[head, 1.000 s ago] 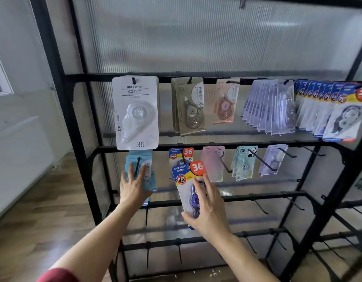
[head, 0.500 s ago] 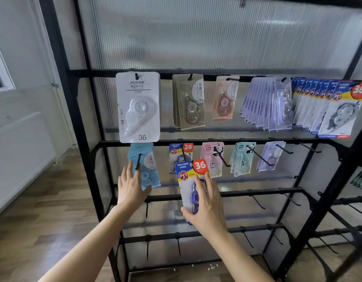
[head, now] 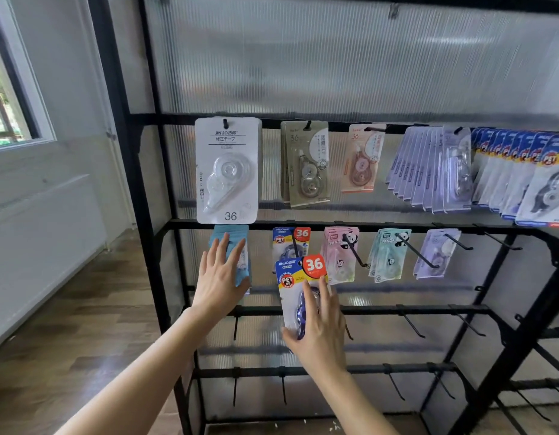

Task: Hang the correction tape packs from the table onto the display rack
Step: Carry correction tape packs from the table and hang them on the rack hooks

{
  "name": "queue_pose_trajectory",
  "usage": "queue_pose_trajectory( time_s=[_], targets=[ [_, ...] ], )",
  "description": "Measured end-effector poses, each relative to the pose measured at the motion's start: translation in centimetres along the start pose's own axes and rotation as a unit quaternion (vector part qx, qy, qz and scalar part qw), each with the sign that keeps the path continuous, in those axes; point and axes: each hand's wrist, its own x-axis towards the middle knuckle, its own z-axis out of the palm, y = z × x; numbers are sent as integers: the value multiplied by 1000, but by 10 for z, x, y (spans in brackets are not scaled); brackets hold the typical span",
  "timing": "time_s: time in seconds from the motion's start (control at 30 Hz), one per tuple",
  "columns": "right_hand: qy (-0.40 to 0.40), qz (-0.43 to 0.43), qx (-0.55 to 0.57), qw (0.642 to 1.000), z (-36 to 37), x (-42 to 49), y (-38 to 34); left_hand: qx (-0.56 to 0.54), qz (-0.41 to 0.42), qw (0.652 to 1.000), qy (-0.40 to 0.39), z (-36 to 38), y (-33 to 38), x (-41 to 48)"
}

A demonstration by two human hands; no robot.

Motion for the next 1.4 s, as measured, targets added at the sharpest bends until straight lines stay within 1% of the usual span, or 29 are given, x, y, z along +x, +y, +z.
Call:
queue_pose_trajectory(
  time_s=[0.1,0.17,0.23,0.4,0.53,0.7,0.8,0.93,1.0,1.07,1.13,1.23,1.3,1.4],
  targets=[
    [17,-2,-13,1000,5,-1,8,30,-7,999,-21,1,1,12],
    [9,-7,-9,1000,10,3,14,37,-20,999,-26,2,2,19],
    [-39,-2,3,999,15,11,18,38,-22,999,-25,5,2,22],
    [-76,-2,-36,996,29,43,28,37,-19,999,17,16,0,20],
    [-77,7,-38,996,45,78,34,35,-30,998,50,22,1,22],
    [-117,16,-39,992,67,122,41,52,-15,996,71,30,-5,21],
    [-136,16,-6,991,74,143,44,38,-5,996,83,33,-6,22],
    [-172,2,49,984,79,155,48,50,-4,995,88,33,-5,22],
    [-195,-11,59,979,79,156,49,59,-10,995,79,33,-6,22],
    [-211,-19,37,977,75,153,50,59,-13,996,69,32,-6,22],
    [-208,-17,16,978,69,145,50,46,-10,997,64,30,-5,22],
    [-201,-10,-13,979,58,121,50,7,-11,996,83,28,-3,11],
    [-197,-16,-35,980,50,102,48,-9,-11,996,91,35,-2,-7],
    [-204,-18,-48,978,35,77,45,-15,-13,997,74,49,1,-43]
  ],
)
